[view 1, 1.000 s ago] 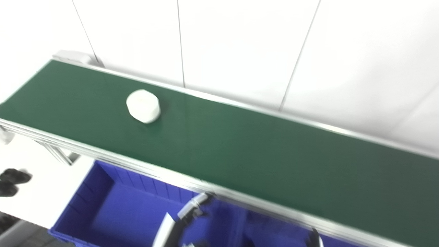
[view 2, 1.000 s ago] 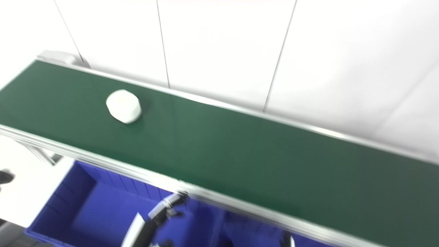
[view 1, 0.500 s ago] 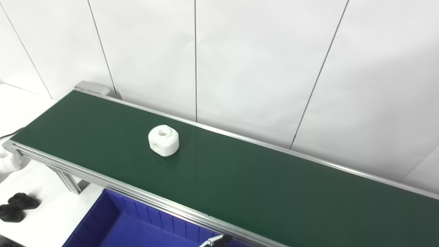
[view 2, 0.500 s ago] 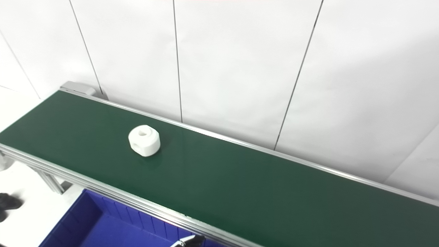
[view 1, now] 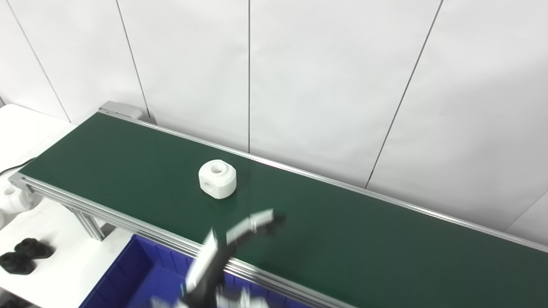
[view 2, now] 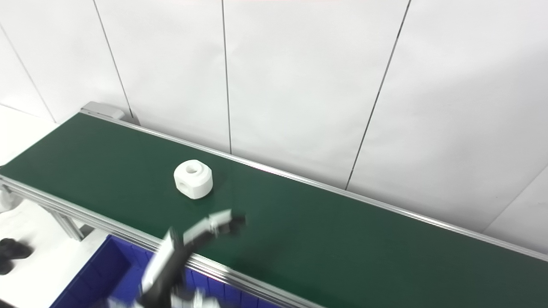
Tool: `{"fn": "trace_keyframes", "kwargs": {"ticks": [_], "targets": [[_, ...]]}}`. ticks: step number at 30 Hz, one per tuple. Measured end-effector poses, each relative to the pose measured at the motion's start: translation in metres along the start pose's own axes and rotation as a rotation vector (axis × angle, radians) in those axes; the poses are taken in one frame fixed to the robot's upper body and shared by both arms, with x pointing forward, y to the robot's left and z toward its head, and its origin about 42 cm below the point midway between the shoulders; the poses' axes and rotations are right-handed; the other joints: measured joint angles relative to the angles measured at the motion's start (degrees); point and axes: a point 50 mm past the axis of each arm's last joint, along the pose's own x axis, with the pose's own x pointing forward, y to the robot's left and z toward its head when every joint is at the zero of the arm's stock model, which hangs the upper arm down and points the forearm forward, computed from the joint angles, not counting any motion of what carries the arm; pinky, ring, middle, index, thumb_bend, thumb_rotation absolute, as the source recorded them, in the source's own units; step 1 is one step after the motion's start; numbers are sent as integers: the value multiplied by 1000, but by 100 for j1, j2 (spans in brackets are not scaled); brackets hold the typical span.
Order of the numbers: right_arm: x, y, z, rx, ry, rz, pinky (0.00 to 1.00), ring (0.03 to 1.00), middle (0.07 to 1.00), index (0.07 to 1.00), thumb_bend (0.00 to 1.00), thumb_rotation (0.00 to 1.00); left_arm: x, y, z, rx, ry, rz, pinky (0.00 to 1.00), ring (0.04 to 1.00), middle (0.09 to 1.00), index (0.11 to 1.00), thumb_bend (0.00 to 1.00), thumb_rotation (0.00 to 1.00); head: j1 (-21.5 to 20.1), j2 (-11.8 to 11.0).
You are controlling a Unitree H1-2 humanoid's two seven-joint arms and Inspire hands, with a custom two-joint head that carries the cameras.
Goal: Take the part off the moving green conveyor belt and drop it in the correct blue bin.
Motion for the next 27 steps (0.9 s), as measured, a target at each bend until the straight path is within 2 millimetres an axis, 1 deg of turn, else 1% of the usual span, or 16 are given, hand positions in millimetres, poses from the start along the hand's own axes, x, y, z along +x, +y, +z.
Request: {"fn": "trace_keyframes", "kwargs": {"ticks": [1,2,3,5,8,9,11,15,19,21,22,24,27], "targets": [[0,0,0,1,-1,0,1000,1000,1000,1000,900,1000,15,15,-4,80,-19,-6,721,805,822,806,993,419,-44,44],[1,1,0,1,-2,0,1000,1000,1000,1000,903,1000,28,26,-7,144,-30,-19,730,809,827,812,996,415,-44,44],[1,2,1,2,-4,0,1000,1000,1000,1000,911,1000,38,34,-9,193,-36,-34,761,824,841,832,1000,407,-44,44],[2,4,2,8,-6,0,1000,1000,1000,1000,916,1000,56,44,-10,295,-52,-103,820,852,857,847,1000,339,-97,44],[2,6,3,14,-10,-1,1000,1000,1000,1000,922,1000,84,54,-11,433,-95,-209,884,886,879,866,1000,271,-106,53],[3,7,3,15,-12,-1,1000,1000,1000,1000,922,1000,95,58,-16,487,-100,-248,887,885,880,868,1000,252,-106,53],[3,7,3,14,-13,0,1000,1000,1000,1000,920,1000,115,70,-29,587,-89,-316,851,856,852,849,1000,231,-141,62],[3,7,3,15,-12,-2,1000,1000,1000,1000,909,1000,147,91,-58,775,-29,-431,855,858,857,864,1000,193,-150,79],[4,8,4,14,-16,3,1000,1000,1000,1000,903,1000,173,92,-81,877,6,-577,865,854,854,863,1000,227,-194,123],[4,8,4,15,-17,3,1000,1000,1000,1000,908,1000,185,92,-91,917,-1,-636,871,857,857,863,1000,206,-202,141],[4,8,4,15,-17,3,1000,1000,1000,1000,914,1000,188,92,-98,932,-1,-667,868,856,857,862,1000,191,-202,141],[4,9,4,15,-16,3,1000,1000,1000,1000,921,1000,197,90,-110,980,-6,-739,861,855,859,868,1000,199,-220,159],[4,10,4,16,-16,2,1000,1000,1000,1000,918,1000,201,89,-126,1036,5,-832,845,843,838,850,1000,202,-246,176]]}}
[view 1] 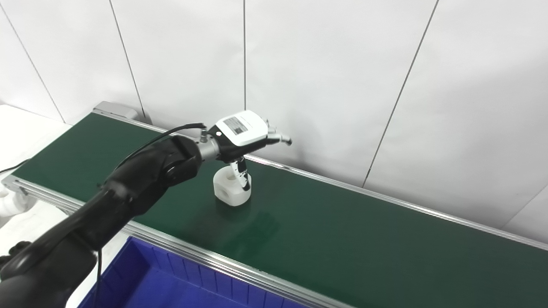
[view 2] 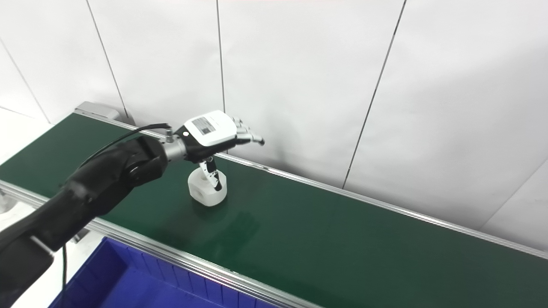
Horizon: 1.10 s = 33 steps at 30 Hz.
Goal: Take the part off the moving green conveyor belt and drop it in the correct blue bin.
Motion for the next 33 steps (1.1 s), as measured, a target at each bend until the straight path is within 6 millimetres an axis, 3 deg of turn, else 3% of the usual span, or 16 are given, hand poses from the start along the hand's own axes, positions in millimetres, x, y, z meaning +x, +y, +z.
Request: {"fn": "trace_keyframes", "kwargs": {"ticks": [4,11,16,19,22,23,24,27,33], "targets": [[0,1,1,4,-3,1,1000,1000,1000,1000,913,1000,8,-20,-10,38,-11,-148,827,837,835,842,1000,177,-26,35],[-3,3,6,7,-16,0,1000,1000,1000,1000,917,1000,12,-43,-7,40,-30,-313,857,867,865,870,1000,188,-70,132],[-5,4,9,7,-21,-3,1000,1000,1000,1000,898,1000,21,-46,3,26,-21,-360,759,834,850,851,1000,148,-105,184],[-6,6,12,12,-27,-6,1000,1000,1000,1000,911,1000,27,-48,10,24,-21,-338,652,732,771,793,1000,50,-123,193],[-8,8,12,5,-27,-6,1000,1000,1000,1000,927,1000,32,-56,15,-1,-11,-257,557,640,696,736,923,5,-158,211],[-9,9,13,4,-27,-6,1000,1000,1000,1000,923,1000,33,-61,18,-11,-18,-228,479,560,569,602,685,2,-158,211],[-9,10,13,5,-27,-7,1000,1000,1000,1000,921,1000,32,-67,20,-24,-27,-201,433,508,511,548,588,0,-184,254],[-9,12,14,1,-31,-6,1000,1000,1000,1000,923,1000,29,-80,29,-45,-59,-95,383,439,455,519,528,0,-237,272],[-9,12,15,0,-34,-6,1000,1000,1000,1000,898,1000,27,-85,40,-28,-114,-6,400,412,496,516,501,0,-237,281]]}}
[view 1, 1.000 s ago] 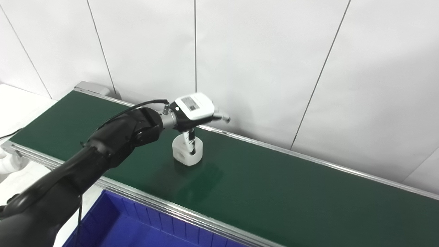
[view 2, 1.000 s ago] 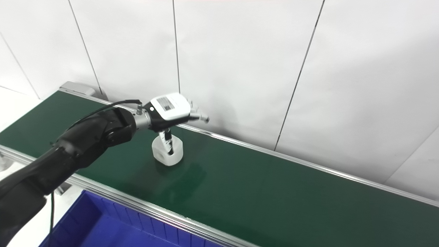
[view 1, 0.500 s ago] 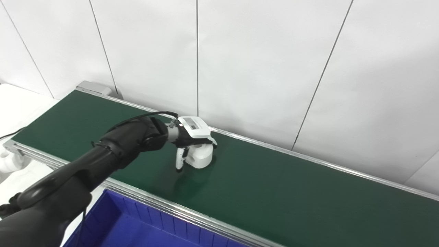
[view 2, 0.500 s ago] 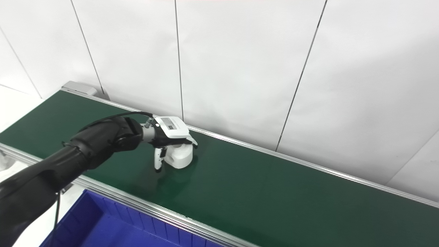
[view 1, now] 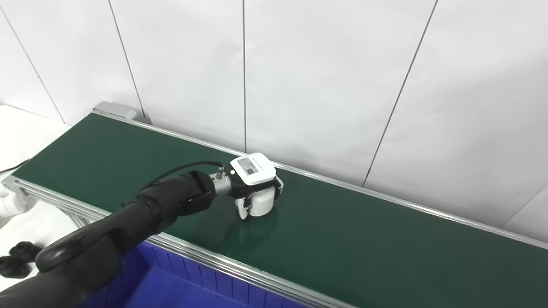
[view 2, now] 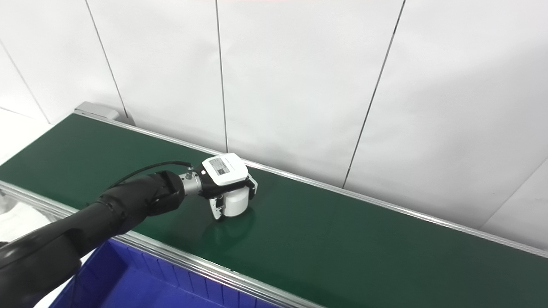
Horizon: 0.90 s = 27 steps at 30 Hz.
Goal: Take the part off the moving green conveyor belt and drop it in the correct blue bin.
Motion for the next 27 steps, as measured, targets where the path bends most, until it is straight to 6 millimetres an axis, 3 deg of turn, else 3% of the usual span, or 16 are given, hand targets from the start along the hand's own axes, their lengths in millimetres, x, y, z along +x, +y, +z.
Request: {"fn": "trace_keyframes", "kwargs": {"ticks": [5,10,15,17,19,20,21,22,23,25,27], "targets": [[0,1,0,3,-1,3,1000,1000,1000,1000,898,1000,-2,3,5,28,-54,15,432,425,509,504,502,0,79,96],[1,0,5,6,-18,3,1000,1000,1000,1000,901,1000,-7,27,7,63,-122,50,403,409,490,522,502,0,219,237],[-1,-4,15,7,-49,11,1000,1000,1000,1000,885,1000,-30,86,16,104,-223,98,423,404,482,538,501,0,703,554],[-2,-8,21,13,-63,6,1000,1000,1000,1000,904,1000,-41,114,22,125,-261,134,405,406,492,525,502,0,1368,825],[-3,-14,25,21,-74,13,1000,1000,1000,1000,910,1000,-51,142,31,151,-291,184,408,419,496,510,503,0,1433,844],[-3,-16,27,23,-82,12,1000,1000,1000,1000,911,1000,-55,150,35,151,-302,206,401,414,491,517,503,0,1737,931],[-2,-19,29,23,-89,15,1000,1000,1000,1000,915,1000,-60,156,39,141,-312,225,395,408,486,525,502,0,1740,932],[-2,-23,31,23,-94,16,1000,1000,1000,1000,917,1000,-66,159,46,133,-329,239,391,405,484,529,501,0,2001,993],[-3,-25,33,23,-96,13,1000,1000,1000,1000,916,1000,-70,159,51,119,-339,238,364,392,485,536,500,0,2004,993],[-4,-30,34,21,-89,8,1000,1000,1000,1000,898,1000,-82,152,59,97,-345,220,348,392,499,530,500,0,2397,1081],[-6,-35,35,20,-74,12,1000,1000,1000,1000,886,1000,-103,142,66,67,-327,185,347,392,499,533,499,0,2496,1107]]}}
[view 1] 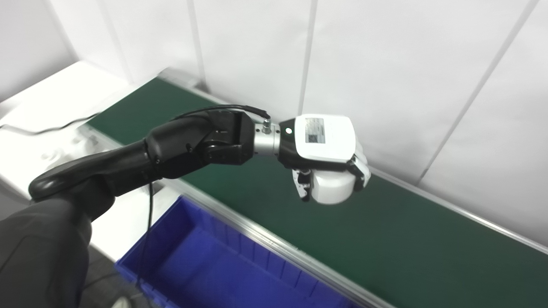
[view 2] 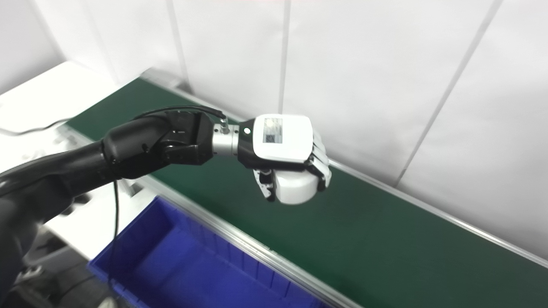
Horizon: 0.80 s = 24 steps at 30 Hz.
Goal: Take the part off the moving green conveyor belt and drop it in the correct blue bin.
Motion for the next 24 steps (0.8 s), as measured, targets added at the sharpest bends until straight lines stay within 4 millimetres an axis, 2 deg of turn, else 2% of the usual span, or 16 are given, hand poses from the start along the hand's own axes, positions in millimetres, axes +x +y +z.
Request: {"fn": "trace_keyframes", "kwargs": {"ticks": [4,9,13,14,16,19,20,21,22,24], "targets": [[0,-7,7,17,-1,11,1000,1000,1000,1000,850,1000,-29,-7,15,-56,69,-24,330,383,487,547,498,0,324,105],[1,-13,9,22,0,24,1000,1000,1000,1000,819,1000,-58,-21,34,-112,140,-55,310,382,485,548,497,0,457,193],[-2,-11,8,27,8,26,1000,1000,1000,1000,813,1000,-82,-48,61,-188,196,-142,320,378,492,545,497,0,379,194],[-3,-11,8,28,11,27,1000,1000,1000,1000,800,1000,-86,-53,65,-193,206,-162,279,359,478,547,495,0,300,167],[-4,-9,8,29,14,30,1000,1000,1000,1000,798,1000,-94,-64,75,-229,237,-184,231,407,445,535,499,0,246,158],[-3,-7,8,33,13,34,1000,1000,1000,1000,812,1000,-98,-83,88,-285,267,-202,205,439,446,523,503,0,63,141],[-3,-5,8,36,14,34,1000,1000,1000,1000,820,1000,-99,-93,90,-296,283,-212,186,332,441,521,514,0,62,141],[-3,-4,8,39,18,34,1000,1000,1000,1000,823,1000,-101,-104,93,-315,302,-222,179,295,439,520,517,0,-43,132],[-2,-1,7,43,23,34,1000,1000,1000,1000,816,1000,-104,-117,95,-328,323,-238,260,332,430,519,519,0,-166,123],[-1,4,7,50,26,36,1000,1000,1000,1000,818,1000,-114,-139,98,-343,352,-273,300,355,422,518,519,0,-237,114]]}}
